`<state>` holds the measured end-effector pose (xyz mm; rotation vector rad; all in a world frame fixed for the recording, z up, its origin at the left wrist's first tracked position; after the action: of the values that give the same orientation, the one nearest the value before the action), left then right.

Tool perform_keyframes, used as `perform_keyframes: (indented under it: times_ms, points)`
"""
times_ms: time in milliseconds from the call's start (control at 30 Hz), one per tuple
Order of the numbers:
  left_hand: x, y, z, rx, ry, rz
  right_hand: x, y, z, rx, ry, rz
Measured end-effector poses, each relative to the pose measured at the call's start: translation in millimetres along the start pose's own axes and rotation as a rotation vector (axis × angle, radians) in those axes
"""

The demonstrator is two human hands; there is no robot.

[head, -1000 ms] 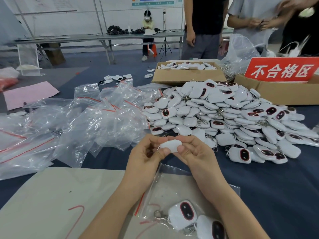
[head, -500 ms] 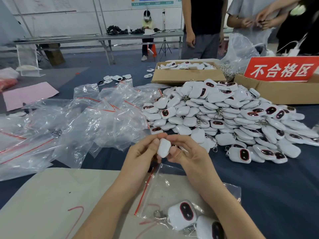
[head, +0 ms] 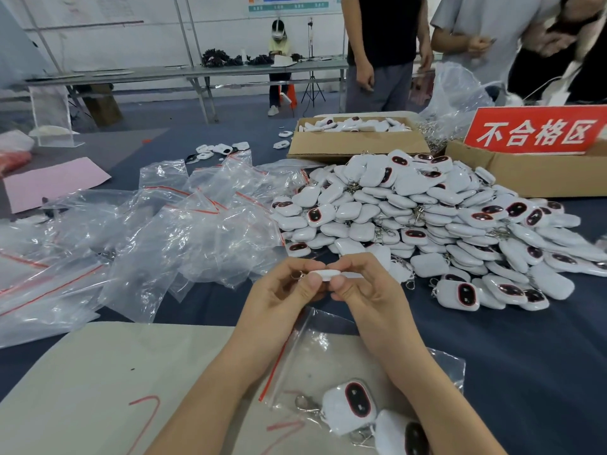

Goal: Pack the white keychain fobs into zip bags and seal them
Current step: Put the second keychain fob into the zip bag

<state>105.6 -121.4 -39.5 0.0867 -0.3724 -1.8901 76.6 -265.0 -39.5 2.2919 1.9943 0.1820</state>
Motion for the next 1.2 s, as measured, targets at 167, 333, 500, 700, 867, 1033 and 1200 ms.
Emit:
perform_keyframes:
  times_ms: [167, 333, 500, 700, 867, 1033, 1200]
  points:
    - [-1, -1, 2, 0.009, 0.047, 0.024, 0, 1, 0, 0.047, 0.043, 0.005]
    - [-1, -2, -3, -0.030, 0.081, 0.027, 0, 1, 1, 0.122, 0.060, 0.028]
    - [7, -5, 1, 0.040, 0.144, 0.027, -3, 3, 5, 0.198, 0.067, 0.073]
    - [5, -3, 1, 0.043, 0.163, 0.092, -5, 4, 12, 0.196, 0.049, 0.039]
    - [1, -3, 1, 0.017, 0.243, 0.135, -6, 3, 14, 0.186, 0.095, 0.033]
    - [3, -2, 3, 0.030, 0.215, 0.157, -6, 4, 12, 0.149, 0.085, 0.035]
    - [6, -3, 4, 0.033, 0.257, 0.110, -6, 2, 16, 0.188, 0.210, 0.028]
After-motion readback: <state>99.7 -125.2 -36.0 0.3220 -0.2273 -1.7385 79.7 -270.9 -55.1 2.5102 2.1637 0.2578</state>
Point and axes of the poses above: each hand's wrist, its own y-axis towards the middle knuckle, its own x-axis out of the palm, z = x × y, the point moved 5 cm from there along y, towards the middle knuckle, and after that the axes turned 7 degrees about x, right-handed, at the moved point
